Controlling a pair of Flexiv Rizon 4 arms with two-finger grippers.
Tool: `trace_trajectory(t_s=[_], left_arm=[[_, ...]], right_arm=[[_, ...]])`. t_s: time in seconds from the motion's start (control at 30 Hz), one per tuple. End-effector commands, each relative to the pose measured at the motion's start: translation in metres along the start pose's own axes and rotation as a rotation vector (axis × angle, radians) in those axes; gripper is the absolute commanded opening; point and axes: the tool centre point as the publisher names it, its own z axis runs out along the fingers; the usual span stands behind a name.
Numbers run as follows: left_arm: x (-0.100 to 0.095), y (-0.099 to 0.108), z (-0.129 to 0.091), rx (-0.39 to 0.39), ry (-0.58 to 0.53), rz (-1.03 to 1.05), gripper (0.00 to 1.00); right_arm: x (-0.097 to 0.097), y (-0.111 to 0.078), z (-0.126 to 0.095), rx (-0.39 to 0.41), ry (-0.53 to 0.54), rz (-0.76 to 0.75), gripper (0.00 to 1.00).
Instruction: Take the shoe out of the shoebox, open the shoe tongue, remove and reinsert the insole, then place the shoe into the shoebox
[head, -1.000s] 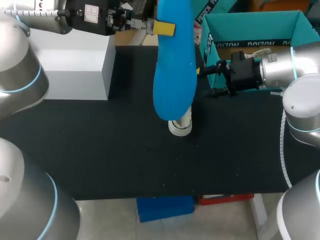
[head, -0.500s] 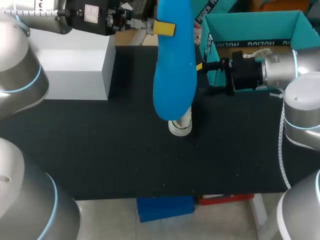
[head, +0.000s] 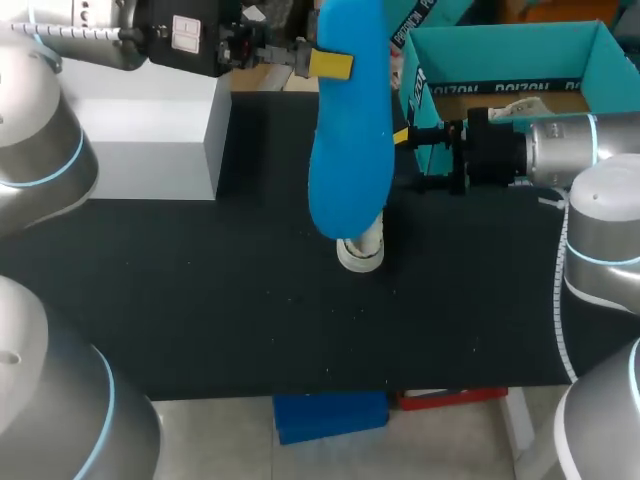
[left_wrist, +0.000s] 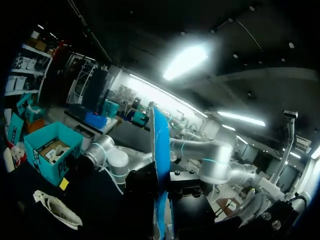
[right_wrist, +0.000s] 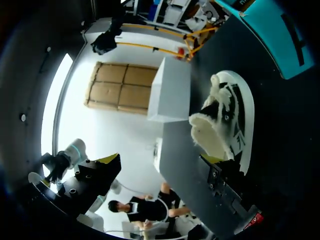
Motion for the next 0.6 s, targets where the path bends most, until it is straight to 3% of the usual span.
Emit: trace_trajectory(t_s=[0.03, 0.37, 0.6], left_arm=[[-0.012, 0.012, 0.014, -0.028, -0.009, 0.129, 0.00], [-0.047, 0.066, 0.030, -0.101, -0.093, 0.362, 0.00], [-0.047, 0.066, 0.030, -0.101, -0.093, 0.362, 0.00]], right_arm=[[0.000, 0.000, 0.001, -0.001, -0.001, 0.000, 1.00], [0.000, 0.000, 0.001, -0.001, -0.001, 0.000, 1.00], [0.000, 0.000, 0.001, -0.001, -0.001, 0.000, 1.00]])
